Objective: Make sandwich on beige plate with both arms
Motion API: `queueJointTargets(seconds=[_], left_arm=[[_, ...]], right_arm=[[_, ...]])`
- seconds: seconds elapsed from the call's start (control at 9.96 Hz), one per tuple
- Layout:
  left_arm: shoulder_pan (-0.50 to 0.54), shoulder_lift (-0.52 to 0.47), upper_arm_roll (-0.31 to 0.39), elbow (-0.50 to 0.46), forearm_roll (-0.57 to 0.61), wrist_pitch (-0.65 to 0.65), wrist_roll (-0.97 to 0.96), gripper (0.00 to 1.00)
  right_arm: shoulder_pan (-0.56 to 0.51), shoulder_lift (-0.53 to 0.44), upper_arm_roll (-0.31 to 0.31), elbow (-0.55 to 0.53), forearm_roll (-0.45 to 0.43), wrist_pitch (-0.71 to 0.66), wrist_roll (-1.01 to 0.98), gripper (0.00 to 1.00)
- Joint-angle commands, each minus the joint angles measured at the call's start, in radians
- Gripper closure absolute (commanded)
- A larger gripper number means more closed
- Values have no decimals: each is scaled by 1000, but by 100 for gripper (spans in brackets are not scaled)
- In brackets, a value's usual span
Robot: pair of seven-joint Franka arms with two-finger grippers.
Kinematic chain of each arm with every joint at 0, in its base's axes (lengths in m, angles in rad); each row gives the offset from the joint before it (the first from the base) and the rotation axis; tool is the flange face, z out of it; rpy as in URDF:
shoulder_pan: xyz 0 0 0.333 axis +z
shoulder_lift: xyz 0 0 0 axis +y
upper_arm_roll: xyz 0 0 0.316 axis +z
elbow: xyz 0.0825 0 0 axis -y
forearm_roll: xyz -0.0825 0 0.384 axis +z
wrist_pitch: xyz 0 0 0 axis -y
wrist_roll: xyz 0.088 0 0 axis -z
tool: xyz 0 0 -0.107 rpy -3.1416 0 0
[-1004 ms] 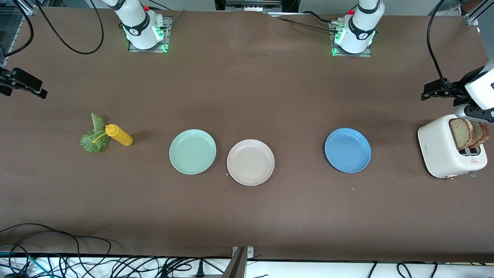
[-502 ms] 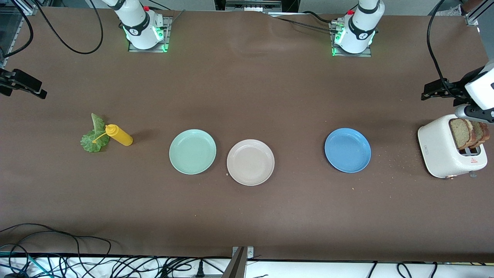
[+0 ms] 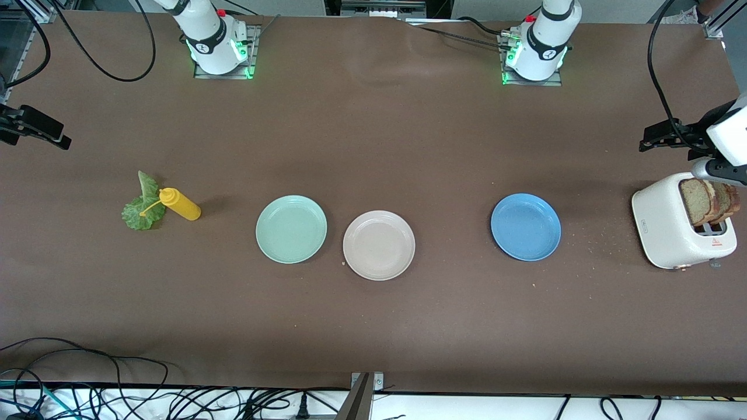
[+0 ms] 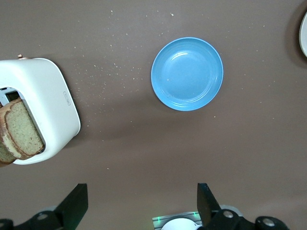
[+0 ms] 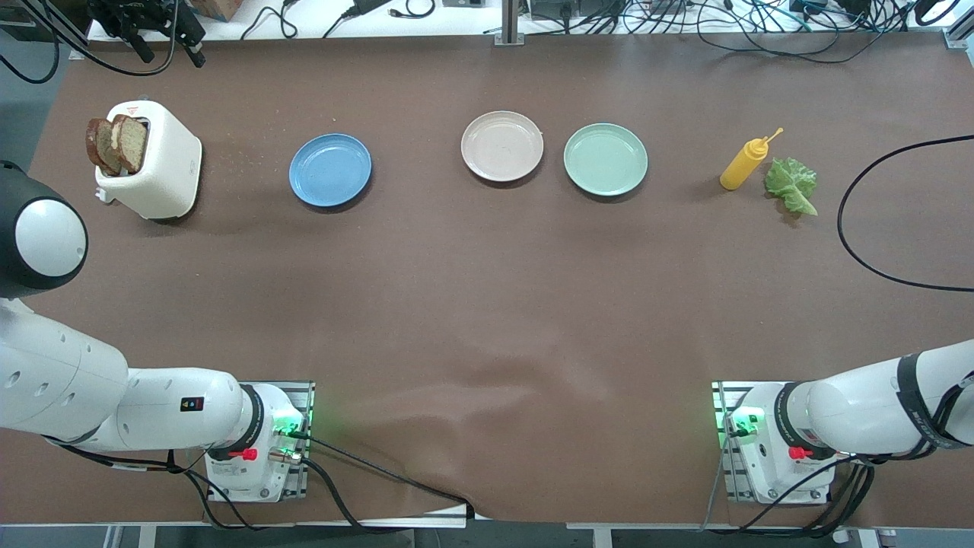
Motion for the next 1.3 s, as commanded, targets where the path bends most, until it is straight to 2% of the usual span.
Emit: queueJointTargets(seconds=[0.0,1.2], left_arm=[[3,4,2,9,-8,-5,25,0],[3,4,2,9,-10,-5,25,0]], right_arm=[[-9,-12,9,-18,-15,1,1,0],[-7,4,11,-23,-15,-5,10,0]])
